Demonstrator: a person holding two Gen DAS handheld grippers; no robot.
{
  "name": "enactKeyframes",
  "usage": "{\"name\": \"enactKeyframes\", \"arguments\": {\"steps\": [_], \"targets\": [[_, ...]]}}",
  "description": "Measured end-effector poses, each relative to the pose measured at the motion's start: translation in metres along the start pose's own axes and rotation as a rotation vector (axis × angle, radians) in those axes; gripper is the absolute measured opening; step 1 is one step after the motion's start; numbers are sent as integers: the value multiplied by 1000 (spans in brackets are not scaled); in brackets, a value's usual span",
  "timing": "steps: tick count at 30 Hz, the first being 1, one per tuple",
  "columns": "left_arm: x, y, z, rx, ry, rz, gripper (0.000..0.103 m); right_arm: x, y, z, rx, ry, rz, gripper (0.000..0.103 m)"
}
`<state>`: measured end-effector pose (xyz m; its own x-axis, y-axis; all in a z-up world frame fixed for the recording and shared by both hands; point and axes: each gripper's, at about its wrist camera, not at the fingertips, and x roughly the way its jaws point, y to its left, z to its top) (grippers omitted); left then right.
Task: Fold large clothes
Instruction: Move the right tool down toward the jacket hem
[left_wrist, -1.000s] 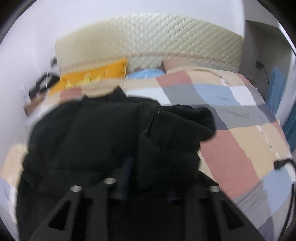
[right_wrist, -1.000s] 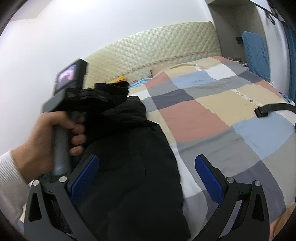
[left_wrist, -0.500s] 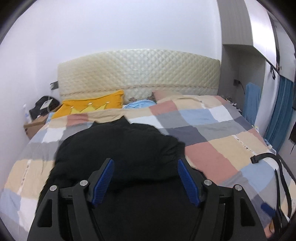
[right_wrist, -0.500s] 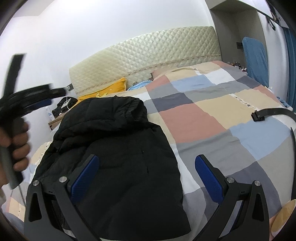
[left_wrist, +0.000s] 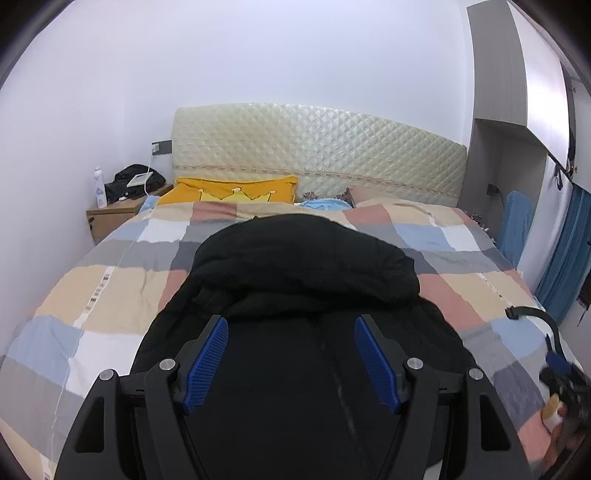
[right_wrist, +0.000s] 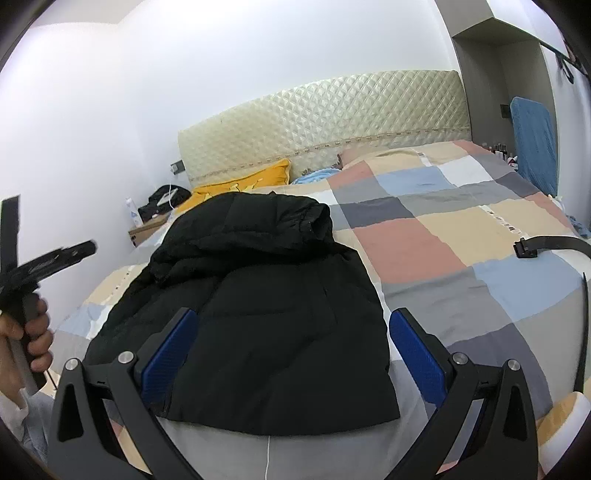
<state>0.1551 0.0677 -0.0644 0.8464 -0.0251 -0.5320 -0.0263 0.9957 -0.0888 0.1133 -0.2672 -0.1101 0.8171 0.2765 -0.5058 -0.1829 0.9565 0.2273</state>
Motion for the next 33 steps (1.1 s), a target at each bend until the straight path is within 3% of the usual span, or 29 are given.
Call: {"name": "enactKeyframes", "arguments": {"steps": [7,13,19,24,28,33], "targets": [[-12,31,-42,-44,24,-4,71,21,10,-5,-41,101,-6,103],[1,47,-67,-96,102,-20,71,37,1,1,-23,208,5,103],[10,50,-73,-104,139,-18,71,75,-32,12,5,416,-5,103],[22,55,-81,-147,220,-46,71,104,-51,2,-19,543,-19,103],[27,55,-84,-142,239,-13,71,132,-81,-22,123,690,27,103],[37,53,-89,-144,281,-2,71,140,-112,-54,397,780,109,103]]}}
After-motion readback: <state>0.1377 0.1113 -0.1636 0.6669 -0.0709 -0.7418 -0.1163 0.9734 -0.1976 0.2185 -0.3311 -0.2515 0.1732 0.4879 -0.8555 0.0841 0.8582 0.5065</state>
